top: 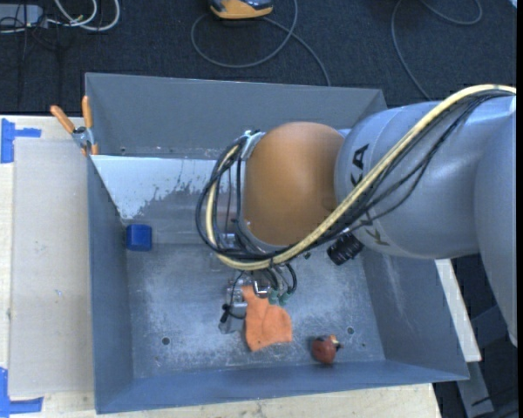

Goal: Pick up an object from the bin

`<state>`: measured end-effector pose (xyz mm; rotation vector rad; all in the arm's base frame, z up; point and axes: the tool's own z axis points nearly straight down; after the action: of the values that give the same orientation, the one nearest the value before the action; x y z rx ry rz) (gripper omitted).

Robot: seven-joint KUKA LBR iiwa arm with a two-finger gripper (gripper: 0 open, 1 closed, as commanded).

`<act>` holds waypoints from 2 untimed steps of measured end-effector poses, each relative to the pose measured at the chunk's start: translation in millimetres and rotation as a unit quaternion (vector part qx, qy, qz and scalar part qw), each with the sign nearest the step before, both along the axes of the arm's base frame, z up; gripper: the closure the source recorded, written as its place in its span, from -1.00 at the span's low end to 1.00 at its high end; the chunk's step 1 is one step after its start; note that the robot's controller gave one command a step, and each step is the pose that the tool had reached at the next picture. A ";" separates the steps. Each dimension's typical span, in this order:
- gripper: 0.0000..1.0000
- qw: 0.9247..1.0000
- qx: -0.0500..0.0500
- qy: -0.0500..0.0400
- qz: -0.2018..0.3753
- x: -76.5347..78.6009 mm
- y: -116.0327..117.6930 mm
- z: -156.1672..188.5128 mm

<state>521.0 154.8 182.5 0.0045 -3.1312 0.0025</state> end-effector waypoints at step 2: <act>-1.00 0.999 0.002 -0.006 0.037 -3.6 -14.2 -6.2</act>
Offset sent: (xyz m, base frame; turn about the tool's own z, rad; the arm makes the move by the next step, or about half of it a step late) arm -0.0288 -0.0891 -0.0595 -0.3389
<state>517.4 140.6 176.3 0.1206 -3.1411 -0.0026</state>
